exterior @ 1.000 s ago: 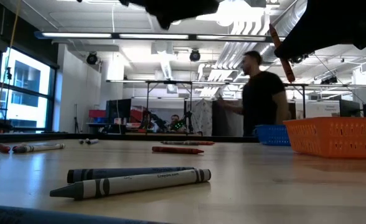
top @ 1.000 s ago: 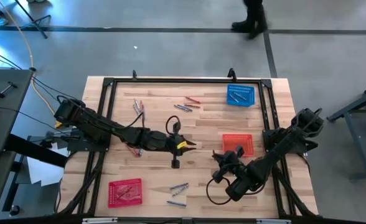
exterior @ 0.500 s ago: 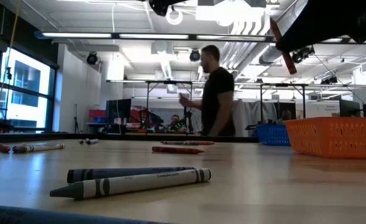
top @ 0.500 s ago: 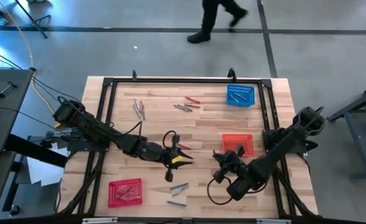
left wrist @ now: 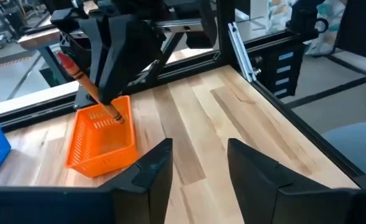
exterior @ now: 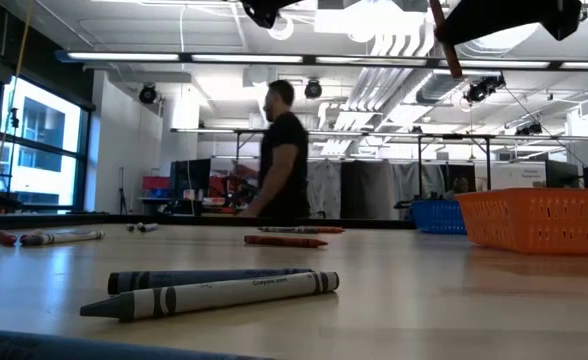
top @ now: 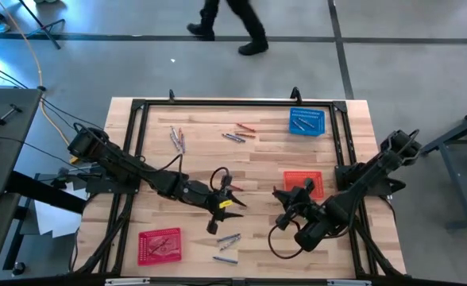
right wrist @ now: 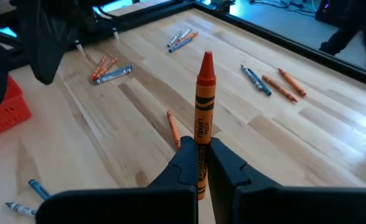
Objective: Sort crayons
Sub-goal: Put the orange crayon into the red bin
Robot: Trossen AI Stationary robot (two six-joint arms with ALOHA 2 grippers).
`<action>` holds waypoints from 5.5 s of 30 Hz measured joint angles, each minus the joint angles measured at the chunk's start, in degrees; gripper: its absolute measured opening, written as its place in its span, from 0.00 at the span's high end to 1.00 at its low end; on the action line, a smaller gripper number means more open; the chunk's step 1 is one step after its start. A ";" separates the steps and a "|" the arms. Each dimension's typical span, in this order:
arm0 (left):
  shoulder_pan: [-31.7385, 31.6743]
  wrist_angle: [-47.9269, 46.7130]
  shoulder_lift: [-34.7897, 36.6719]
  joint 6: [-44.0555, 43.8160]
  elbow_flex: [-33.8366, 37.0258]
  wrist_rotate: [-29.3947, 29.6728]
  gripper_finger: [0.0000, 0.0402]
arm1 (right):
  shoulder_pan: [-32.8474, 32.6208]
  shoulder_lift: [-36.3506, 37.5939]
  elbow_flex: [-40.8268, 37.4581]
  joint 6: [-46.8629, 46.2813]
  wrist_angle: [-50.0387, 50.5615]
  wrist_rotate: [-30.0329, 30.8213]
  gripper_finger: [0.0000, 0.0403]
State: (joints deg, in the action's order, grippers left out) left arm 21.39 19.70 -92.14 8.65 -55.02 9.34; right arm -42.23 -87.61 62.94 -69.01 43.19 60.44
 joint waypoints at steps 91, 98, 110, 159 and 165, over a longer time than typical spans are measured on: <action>-5.76 23.17 -5.49 -0.93 -0.04 1.96 0.83 | 6.99 -0.27 0.00 35.71 -28.32 -3.71 1.00; -6.55 23.17 -5.49 -1.50 -0.04 1.55 0.98 | 7.23 -0.27 0.00 35.82 -28.18 -3.73 1.00; -6.80 23.13 -5.46 -1.56 -0.04 1.36 0.99 | 7.23 -0.27 0.00 35.42 -28.16 -3.73 1.00; 20.37 -57.18 15.38 -71.51 -0.04 2.56 1.00 | 7.38 -0.14 0.00 12.51 -7.77 -20.41 0.57; 27.74 -62.42 11.73 -88.48 -0.04 7.59 1.00 | 7.38 -0.14 0.00 15.26 -7.75 -20.42 0.57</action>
State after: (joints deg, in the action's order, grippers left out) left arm 49.13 -42.72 -80.41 -79.83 -55.07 16.93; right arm -34.85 -87.74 62.94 -53.74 35.44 40.02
